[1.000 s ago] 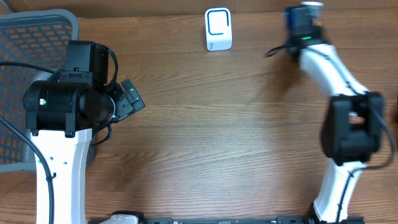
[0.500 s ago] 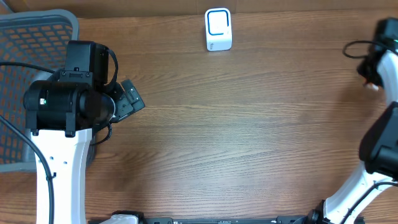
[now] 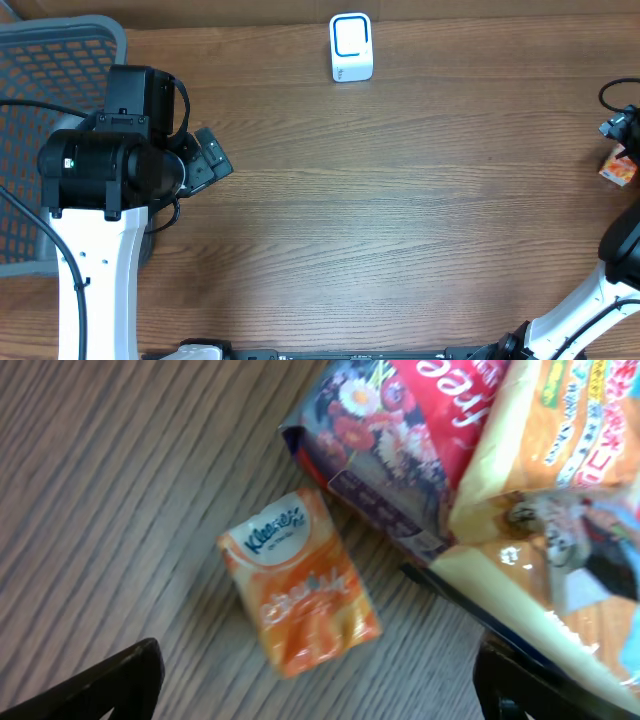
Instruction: Scan the item barcode
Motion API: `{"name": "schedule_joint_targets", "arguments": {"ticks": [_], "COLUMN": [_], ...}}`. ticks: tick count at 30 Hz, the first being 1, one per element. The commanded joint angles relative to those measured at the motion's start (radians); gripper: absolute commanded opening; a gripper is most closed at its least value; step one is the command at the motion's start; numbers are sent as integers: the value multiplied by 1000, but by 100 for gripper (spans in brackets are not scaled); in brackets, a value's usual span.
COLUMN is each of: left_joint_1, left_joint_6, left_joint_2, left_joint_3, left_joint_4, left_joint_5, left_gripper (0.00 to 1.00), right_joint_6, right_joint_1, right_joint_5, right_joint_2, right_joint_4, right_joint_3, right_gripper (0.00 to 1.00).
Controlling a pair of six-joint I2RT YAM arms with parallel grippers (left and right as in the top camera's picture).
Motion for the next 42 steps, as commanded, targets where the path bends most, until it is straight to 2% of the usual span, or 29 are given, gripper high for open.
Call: {"name": "schedule_joint_targets", "arguments": {"ticks": [1, 9, 13, 20, 23, 30, 38, 42], "left_joint_1": [5, 5, 5, 5, 5, 5, 5, 5], "left_joint_6": [-21, -21, -21, -21, -21, -21, -21, -20], "left_joint_2": [1, 1, 1, 1, 1, 1, 1, 1], "left_joint_3": [-4, -4, -4, -4, -4, -4, -4, -4], "left_joint_4": [1, 1, 1, 1, 1, 1, 1, 1], "left_joint_5": [-13, -13, -13, -13, -13, -13, -13, -13], "left_gripper": [100, 100, 100, 99, 100, 99, 100, 100], "right_joint_6": [2, -1, -51, -50, -12, 86, 89, 89], "right_joint_1": [15, 130, 225, 388, 430, 481, 481, 481], "right_joint_5": [-26, -50, -230, -562, -630, -625, -545, -509], "right_joint_2": [-10, -144, -246, -340, -357, -431, -549, -594], "right_joint_4": [-9, 32, 49, 75, 80, 28, -51, -142], "right_joint_3": [-2, -2, -2, -2, -2, -2, -3, -7], "right_gripper": [100, 100, 100, 100, 100, 100, 100, 98]}}
